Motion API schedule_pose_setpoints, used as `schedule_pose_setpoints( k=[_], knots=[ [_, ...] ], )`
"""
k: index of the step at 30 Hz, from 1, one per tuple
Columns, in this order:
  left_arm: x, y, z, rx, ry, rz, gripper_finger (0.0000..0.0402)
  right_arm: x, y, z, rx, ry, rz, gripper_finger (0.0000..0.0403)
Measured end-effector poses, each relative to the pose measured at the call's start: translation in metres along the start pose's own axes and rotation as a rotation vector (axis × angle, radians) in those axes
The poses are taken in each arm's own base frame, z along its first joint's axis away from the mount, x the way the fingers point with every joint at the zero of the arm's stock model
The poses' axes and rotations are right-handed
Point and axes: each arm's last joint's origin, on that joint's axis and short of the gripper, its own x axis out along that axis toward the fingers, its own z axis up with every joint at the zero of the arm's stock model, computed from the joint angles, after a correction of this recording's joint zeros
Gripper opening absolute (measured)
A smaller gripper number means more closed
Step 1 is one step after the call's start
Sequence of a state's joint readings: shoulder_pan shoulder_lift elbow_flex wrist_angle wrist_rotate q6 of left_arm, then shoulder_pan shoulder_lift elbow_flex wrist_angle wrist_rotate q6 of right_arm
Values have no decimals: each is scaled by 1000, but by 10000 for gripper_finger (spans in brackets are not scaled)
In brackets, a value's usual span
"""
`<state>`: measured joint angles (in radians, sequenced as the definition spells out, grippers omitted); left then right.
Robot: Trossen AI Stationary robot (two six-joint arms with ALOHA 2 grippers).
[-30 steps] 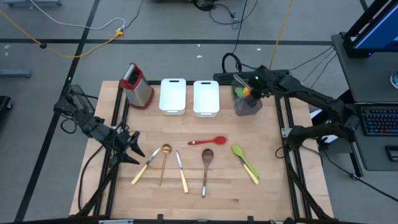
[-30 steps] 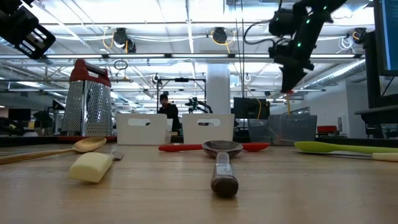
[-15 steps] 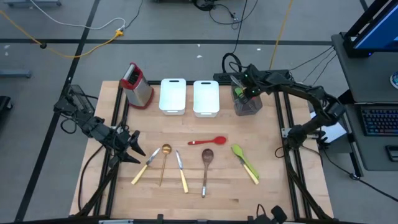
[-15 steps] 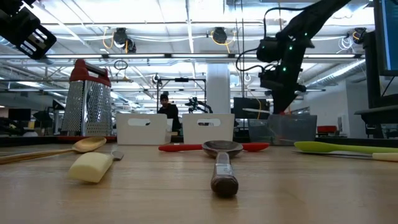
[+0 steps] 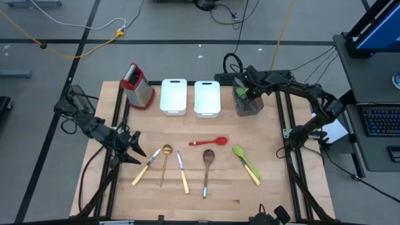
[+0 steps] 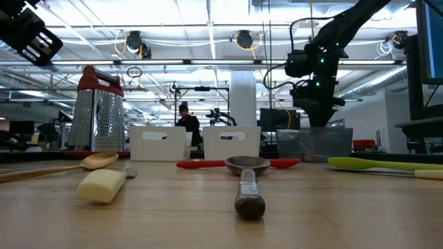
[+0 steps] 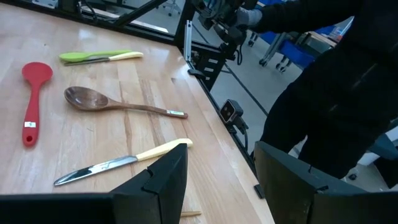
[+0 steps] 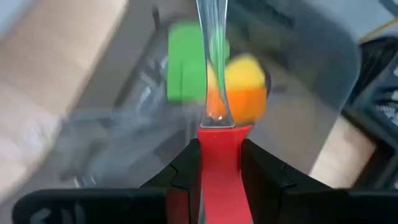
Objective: Pick & Place Kitchen Items
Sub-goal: Put the red silicone spatula into the black bin, then put the green serving spoon into the right white bin
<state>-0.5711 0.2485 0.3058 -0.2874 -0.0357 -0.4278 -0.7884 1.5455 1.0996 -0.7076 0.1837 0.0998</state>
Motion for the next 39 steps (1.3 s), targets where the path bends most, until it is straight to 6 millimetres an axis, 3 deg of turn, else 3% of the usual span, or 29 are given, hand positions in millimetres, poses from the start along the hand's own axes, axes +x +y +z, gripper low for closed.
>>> schedule_pose_setpoints(
  k=[17,29,33,39],
  knots=[
    [0,0,0,11,1,1,191,0,0,-5,1,46,1,117],
    [0,0,0,14,0,0,191,-1,2,-4,-22,42,77,120],
    [0,0,0,14,1,1,191,-13,3,-5,-39,1,85,120],
    [0,0,0,14,2,1,191,-52,9,-12,-69,-129,117,109]
  ],
)
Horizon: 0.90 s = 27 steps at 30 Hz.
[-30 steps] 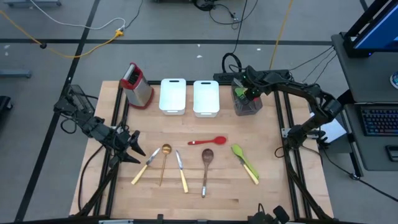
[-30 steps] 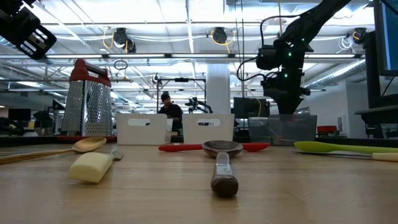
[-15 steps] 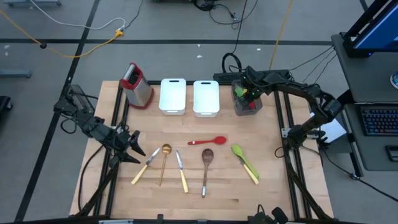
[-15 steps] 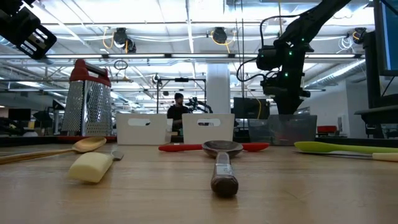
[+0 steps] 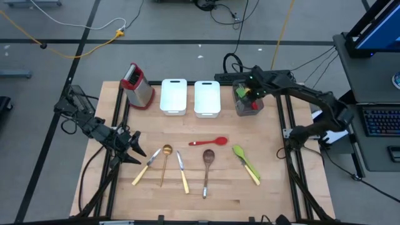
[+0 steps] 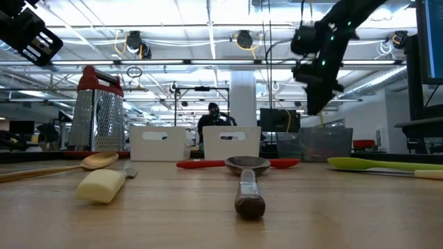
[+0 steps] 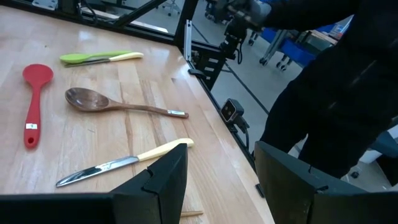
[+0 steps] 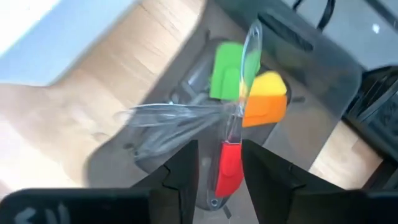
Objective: Pick & Place Kitchen Items
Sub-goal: Put the green serving spoon into the right white bin
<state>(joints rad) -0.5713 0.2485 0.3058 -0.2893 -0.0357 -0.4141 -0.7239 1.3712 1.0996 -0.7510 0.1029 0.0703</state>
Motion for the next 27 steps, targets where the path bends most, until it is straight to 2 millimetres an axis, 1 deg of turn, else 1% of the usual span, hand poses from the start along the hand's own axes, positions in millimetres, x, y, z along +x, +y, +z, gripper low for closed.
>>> schedule_pose_setpoints(
  k=[5,8,10,11,15,19,23,27],
  knots=[
    [0,0,0,0,0,0,191,-34,12,-13,-58,-54,39,78],
    [0,0,0,-1,0,0,191,-51,20,-24,-101,-50,70,43],
    [0,0,0,0,0,0,191,-61,26,-30,-129,-55,120,15],
    [0,0,0,5,0,0,191,-65,28,-33,-138,-62,145,8],
    [0,0,0,54,-1,2,191,-81,41,-43,-156,-77,258,6],
    [0,0,0,76,-4,8,191,-94,54,-56,-244,-56,374,2],
    [0,1,0,79,-8,18,191,-103,65,-70,-312,0,482,1],
    [0,1,0,79,-8,18,191,-108,76,-82,-351,58,516,1]
  ],
)
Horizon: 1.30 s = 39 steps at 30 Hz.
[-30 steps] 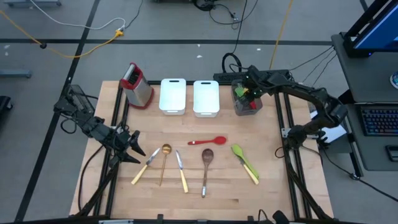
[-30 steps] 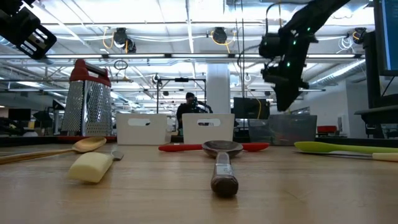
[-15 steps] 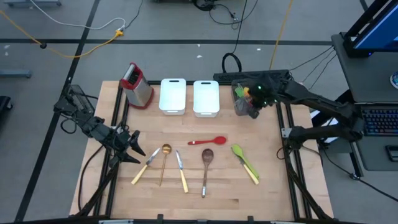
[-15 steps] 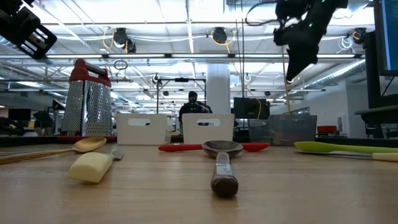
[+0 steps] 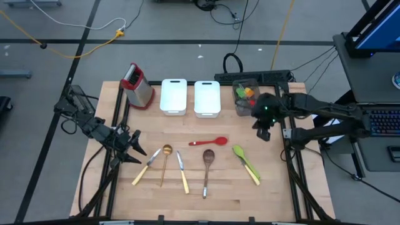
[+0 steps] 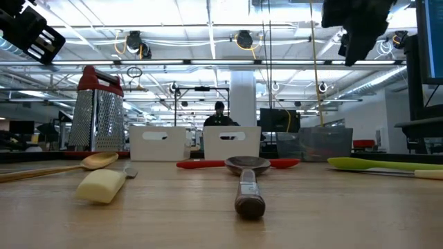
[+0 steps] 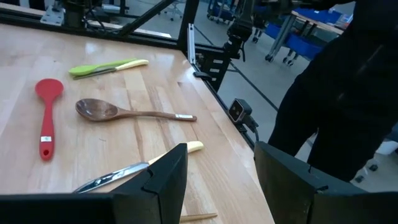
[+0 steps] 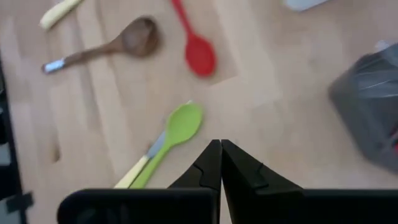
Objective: Pick & Place Kitchen Items
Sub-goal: Put the green serving spoon into the right white bin
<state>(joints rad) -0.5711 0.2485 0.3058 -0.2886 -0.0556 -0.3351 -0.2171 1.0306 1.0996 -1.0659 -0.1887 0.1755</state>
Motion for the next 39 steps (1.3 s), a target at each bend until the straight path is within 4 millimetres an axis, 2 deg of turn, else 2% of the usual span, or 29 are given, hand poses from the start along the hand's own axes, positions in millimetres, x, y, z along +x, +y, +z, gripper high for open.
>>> schedule_pose_setpoints(
  k=[19,25,31,39],
  knots=[
    [0,0,0,-1,0,0,191,7,58,-24,-13,135,126,0],
    [0,0,0,1,0,0,191,15,73,-29,29,191,107,0],
    [0,0,0,36,0,0,191,27,82,-31,108,206,14,0],
    [0,0,0,38,0,0,191,36,84,-30,180,235,-21,0]
  ],
)
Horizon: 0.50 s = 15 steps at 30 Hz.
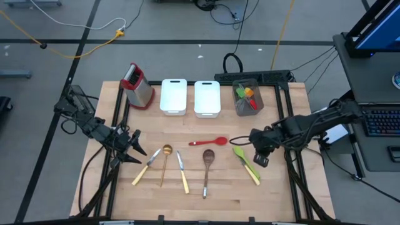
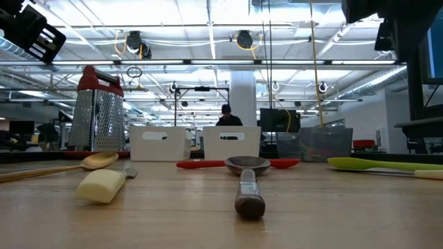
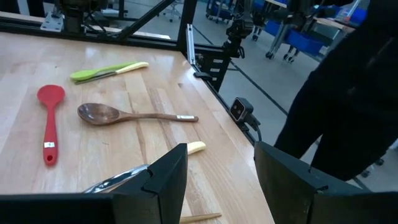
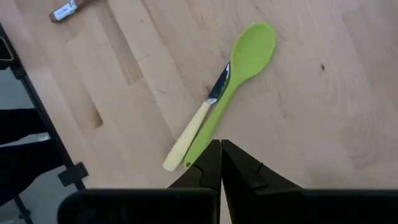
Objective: Pick & Place Kitchen Items
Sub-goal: Put the green serving spoon into the right white bin
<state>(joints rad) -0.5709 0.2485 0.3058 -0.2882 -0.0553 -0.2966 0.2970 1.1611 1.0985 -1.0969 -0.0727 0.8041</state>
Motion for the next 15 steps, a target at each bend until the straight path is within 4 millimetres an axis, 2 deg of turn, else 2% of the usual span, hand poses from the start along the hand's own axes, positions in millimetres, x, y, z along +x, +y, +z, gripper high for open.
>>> schedule_pose_setpoints(
  k=[7,15],
  knots=[
    [0,0,0,1,0,-1,191,6,1,3,50,-8,-49,5],
    [0,0,0,7,1,-1,191,6,0,3,74,-18,-61,56]
  ],
)
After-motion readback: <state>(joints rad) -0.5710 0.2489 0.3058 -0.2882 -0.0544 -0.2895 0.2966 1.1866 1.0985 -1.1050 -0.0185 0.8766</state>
